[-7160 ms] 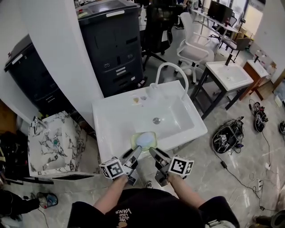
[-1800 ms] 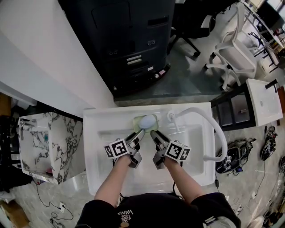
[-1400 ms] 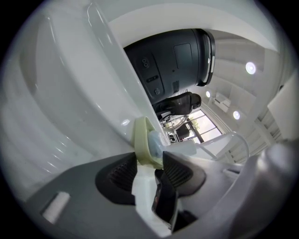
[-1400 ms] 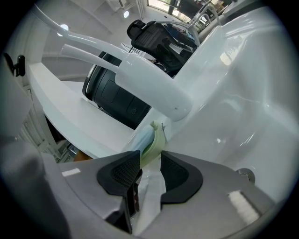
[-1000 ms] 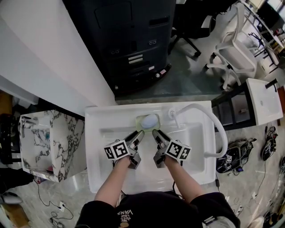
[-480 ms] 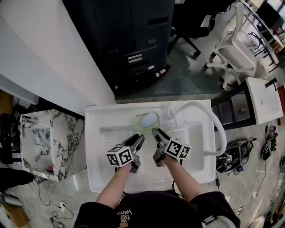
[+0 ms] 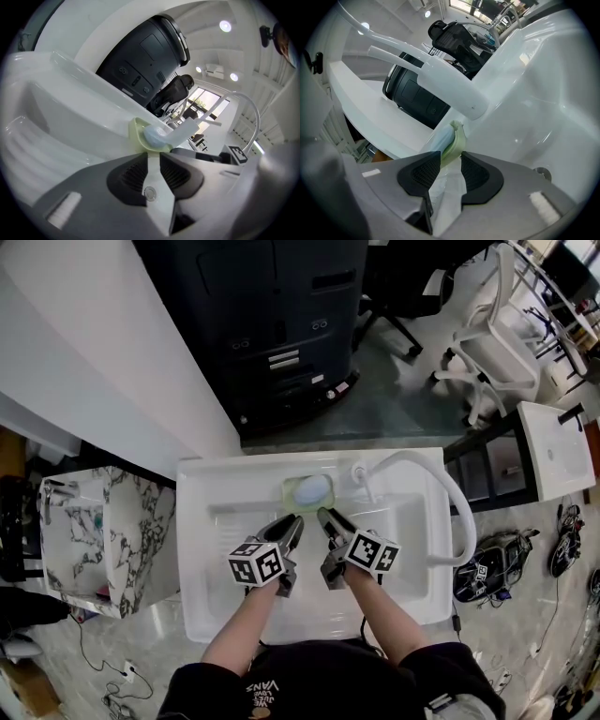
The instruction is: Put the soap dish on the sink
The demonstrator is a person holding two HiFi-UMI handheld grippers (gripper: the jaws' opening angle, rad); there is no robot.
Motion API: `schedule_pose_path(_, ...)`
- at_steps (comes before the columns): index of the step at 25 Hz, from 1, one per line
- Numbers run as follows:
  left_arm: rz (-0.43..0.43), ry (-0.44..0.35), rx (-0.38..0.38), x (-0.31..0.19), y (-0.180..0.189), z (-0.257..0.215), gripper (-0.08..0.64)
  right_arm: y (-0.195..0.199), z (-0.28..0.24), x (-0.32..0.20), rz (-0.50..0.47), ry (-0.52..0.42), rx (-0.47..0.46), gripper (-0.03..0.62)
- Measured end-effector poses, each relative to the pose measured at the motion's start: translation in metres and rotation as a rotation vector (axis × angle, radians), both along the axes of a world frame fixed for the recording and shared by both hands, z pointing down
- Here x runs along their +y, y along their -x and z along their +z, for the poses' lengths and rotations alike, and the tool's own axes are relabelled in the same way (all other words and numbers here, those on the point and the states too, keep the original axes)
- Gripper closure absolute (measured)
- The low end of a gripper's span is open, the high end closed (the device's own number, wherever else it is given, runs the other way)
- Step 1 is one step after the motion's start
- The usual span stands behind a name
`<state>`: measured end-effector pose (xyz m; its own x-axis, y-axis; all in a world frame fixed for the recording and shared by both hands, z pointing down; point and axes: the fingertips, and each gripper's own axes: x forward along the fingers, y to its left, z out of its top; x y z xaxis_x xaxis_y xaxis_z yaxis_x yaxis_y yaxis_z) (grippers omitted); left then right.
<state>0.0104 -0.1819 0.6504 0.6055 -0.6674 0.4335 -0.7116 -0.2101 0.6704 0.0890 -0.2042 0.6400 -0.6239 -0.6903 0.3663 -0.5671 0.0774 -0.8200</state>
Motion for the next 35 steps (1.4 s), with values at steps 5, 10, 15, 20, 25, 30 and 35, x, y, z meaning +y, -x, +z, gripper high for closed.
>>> schedule_pose_path(5,-0.004,0.0,-0.014,-0.006,-0.001,0.001,0.437,-0.003,0.0,0.0,-0.002,0.001,0.0,0.476)
schedule_pose_path(10,-0.009,-0.001,-0.009,-0.009,-0.003,0.0,0.439,-0.005,-0.001,-0.001,-0.014,-0.006,0.009,0.476)
schedule_pose_path(15,-0.01,0.006,-0.009,-0.012,-0.005,0.002,0.442,-0.006,0.001,-0.005,-0.04,-0.01,0.029,0.476)
schedule_pose_path(20,-0.012,0.004,-0.007,-0.014,-0.006,0.002,0.446,-0.007,0.0,-0.008,-0.047,-0.019,0.031,0.466)
schedule_pose_path(25,-0.02,0.002,-0.01,-0.019,-0.005,0.002,0.446,-0.006,0.0,-0.01,-0.054,-0.022,0.028,0.466)
schedule_pose_path(30,-0.02,0.007,-0.002,-0.02,-0.007,0.003,0.446,-0.008,0.002,-0.014,-0.051,-0.017,0.03,0.465)
schedule_pose_path(35,-0.019,0.004,0.003,-0.021,-0.006,0.004,0.448,-0.007,0.003,-0.014,-0.058,-0.019,0.043,0.465)
